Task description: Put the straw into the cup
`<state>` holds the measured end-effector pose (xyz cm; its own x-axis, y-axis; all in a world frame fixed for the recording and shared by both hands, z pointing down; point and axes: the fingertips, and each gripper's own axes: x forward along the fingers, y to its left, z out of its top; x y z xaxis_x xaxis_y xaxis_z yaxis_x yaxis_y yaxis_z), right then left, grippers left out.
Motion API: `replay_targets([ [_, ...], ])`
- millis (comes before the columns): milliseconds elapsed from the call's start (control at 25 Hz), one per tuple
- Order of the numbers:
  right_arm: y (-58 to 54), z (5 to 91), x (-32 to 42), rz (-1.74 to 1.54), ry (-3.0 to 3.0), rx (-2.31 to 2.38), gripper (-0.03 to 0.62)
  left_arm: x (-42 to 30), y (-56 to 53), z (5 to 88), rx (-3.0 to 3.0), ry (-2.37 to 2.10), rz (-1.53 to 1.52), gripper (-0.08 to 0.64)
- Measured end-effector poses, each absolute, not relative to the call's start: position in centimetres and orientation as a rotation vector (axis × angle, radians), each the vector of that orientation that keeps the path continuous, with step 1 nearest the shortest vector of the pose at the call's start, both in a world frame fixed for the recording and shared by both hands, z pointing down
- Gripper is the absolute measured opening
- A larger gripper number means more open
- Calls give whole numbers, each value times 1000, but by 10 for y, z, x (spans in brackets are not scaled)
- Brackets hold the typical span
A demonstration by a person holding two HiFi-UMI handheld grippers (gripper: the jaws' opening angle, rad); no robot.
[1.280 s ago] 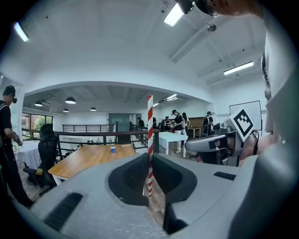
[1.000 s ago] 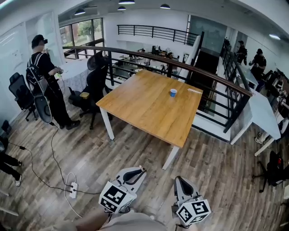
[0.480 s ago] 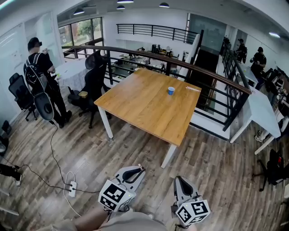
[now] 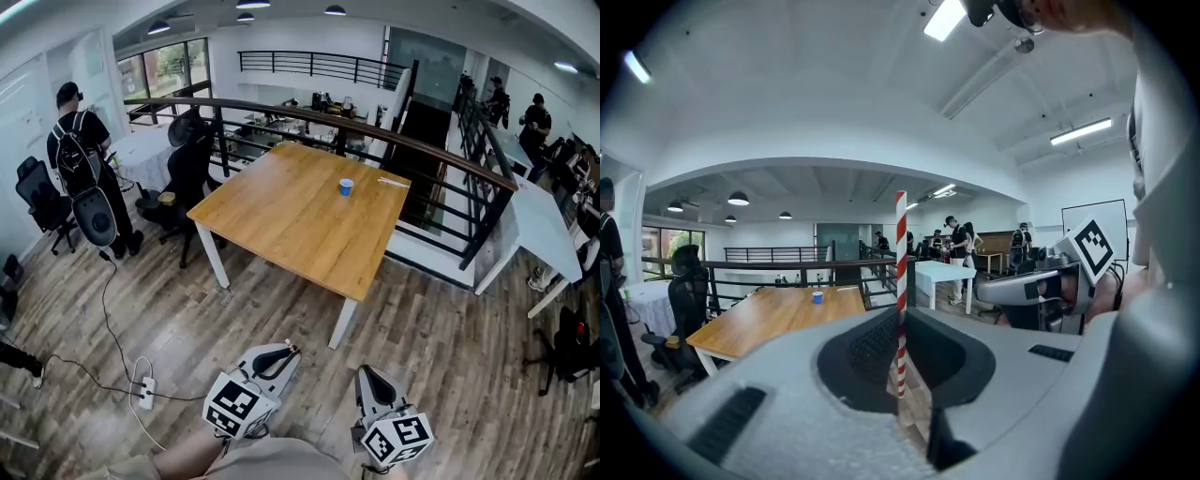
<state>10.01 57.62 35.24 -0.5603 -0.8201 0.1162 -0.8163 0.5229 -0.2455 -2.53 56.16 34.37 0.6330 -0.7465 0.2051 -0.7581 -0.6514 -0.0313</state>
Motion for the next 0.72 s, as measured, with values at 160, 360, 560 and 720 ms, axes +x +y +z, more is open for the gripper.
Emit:
replay_targets([
  [160,577,350,114,-407,2727,-1458,21,-13,561,347,2773,-1295,303,34],
  [360,577,350,129,-398,2720,-1464,21,2,565,349,2782,-1289,307,34],
  [560,577,357,143,-439,2687,-1473,21,6,571,352,2772,-1302,321,34],
  [720,579,360,146,-448,2686,-1458,21,5,575,352,2768,-1319,336,34],
])
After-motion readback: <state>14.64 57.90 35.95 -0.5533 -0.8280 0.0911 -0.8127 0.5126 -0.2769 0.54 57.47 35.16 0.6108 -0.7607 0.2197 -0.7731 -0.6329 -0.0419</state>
